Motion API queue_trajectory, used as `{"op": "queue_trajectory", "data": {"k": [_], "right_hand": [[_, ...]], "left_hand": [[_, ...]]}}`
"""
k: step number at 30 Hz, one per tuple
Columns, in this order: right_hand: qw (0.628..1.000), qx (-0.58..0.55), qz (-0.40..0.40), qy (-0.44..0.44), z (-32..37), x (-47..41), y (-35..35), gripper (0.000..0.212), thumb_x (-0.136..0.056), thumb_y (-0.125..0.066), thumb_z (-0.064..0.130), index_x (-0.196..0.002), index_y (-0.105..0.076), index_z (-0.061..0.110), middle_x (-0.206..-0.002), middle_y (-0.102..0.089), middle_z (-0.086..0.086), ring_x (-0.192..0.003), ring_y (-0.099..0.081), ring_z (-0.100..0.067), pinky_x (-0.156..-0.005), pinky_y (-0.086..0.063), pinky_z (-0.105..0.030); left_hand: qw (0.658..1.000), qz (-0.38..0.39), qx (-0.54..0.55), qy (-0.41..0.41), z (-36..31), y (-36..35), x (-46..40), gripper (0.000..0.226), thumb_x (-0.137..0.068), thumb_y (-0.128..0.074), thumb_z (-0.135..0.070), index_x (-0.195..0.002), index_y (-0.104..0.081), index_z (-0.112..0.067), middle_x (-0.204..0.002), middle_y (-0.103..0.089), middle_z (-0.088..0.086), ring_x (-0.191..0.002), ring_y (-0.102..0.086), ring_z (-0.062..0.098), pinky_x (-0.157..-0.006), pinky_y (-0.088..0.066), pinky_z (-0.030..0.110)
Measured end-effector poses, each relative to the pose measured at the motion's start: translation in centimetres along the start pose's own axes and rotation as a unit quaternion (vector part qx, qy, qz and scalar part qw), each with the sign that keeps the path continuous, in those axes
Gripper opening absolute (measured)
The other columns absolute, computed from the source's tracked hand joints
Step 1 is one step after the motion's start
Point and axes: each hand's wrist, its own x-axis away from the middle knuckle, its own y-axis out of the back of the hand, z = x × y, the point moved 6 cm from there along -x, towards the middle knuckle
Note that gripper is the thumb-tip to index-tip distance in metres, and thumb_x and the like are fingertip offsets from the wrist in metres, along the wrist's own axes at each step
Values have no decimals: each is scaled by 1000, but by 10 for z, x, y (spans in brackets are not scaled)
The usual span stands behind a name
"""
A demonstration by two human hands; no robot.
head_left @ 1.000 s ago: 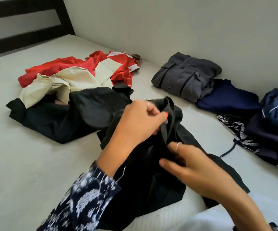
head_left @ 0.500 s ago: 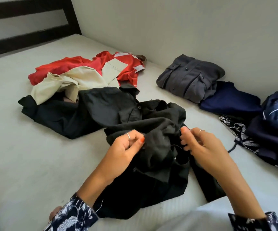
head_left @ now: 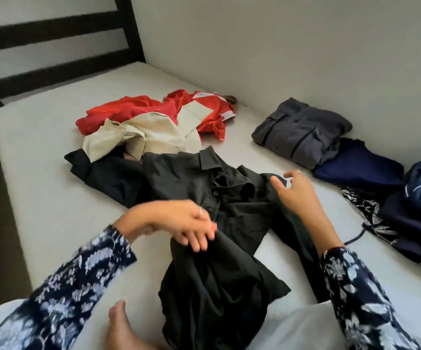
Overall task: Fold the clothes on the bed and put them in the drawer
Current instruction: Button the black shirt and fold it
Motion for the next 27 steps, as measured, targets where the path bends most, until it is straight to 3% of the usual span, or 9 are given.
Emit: {"op": "queue_trajectory", "data": {"k": [5,9,12,15,17,20,22,24,27], "right_hand": [[993,90,65,46,22,-40,-18,38,-94,-56,22,-129,-54,6,-136,-50,-15,-123,-49,-31,-97,-38,-33],[965,162,181,100,25,-57,-43,50,-91,-60,12,-139,-45,12,-145,-44,-11,-133,-43,-26,-104,-33,-29],[942,188,269,75,19,-64,-56,70,-90,-65,21,-149,-28,18,-151,-37,-9,-136,-39,-26,-109,-31,-31],[934,200,292,45,8,-75,-67,71,-89,-66,28,-149,-27,20,-147,-43,-9,-131,-44,-27,-108,-35,-34],[944,200,258,58,6,-83,-69,52,-92,-63,29,-138,-46,15,-135,-54,-10,-122,-52,-27,-98,-40,-30],[975,144,150,72,5,-94,-48,25,-96,-56,24,-113,-66,10,-109,-67,-14,-107,-60,-30,-77,-37,-26],[994,82,33,69,2,-96,-12,22,-96,-56,23,-104,-69,7,-102,-70,-15,-102,-63,-30,-75,-38,-28],[995,16,-83,56,-5,-87,29,21,-95,-57,20,-100,-70,5,-100,-71,-19,-100,-65,-31,-80,-42,-32],[984,1,-179,21,-20,-70,68,21,-95,-57,23,-99,-70,8,-91,-70,-17,-98,-64,-30,-75,-39,-30]], "left_hand": [[962,-271,-3,-29,-8,97,-18,15,-97,-52,-26,-91,-63,-17,-87,-72,1,-74,-64,11,-62,-45,20],[884,-464,-51,-8,17,166,-40,15,-90,-54,-5,-89,-66,-15,-101,-70,10,-99,-62,26,-90,-47,31],[856,-506,-93,38,35,198,-49,20,-90,-53,-9,-105,-66,-10,-112,-67,12,-112,-58,30,-95,-43,33],[888,-437,-133,48,51,209,-70,28,-94,-58,-29,-113,-64,-9,-108,-67,10,-111,-58,28,-85,-39,27],[921,-354,-157,35,61,204,-86,30,-92,-60,-38,-96,-69,-10,-92,-67,9,-103,-62,30,-81,-41,28],[920,-322,-222,16,74,199,-95,31,-92,-60,-33,-67,-64,-17,-78,-64,9,-97,-61,34,-79,-43,35],[905,-370,-208,-8,81,205,-89,27,-94,-55,-35,-78,-67,-17,-84,-66,9,-98,-60,33,-82,-46,39],[863,-486,-138,-26,90,222,-69,35,-95,-49,-43,-93,-68,-15,-96,-69,14,-100,-61,34,-86,-47,46],[791,-594,-108,-96,92,234,-41,32,-95,-47,-39,-90,-64,-12,-90,-68,20,-89,-63,38,-78,-48,46]]}}
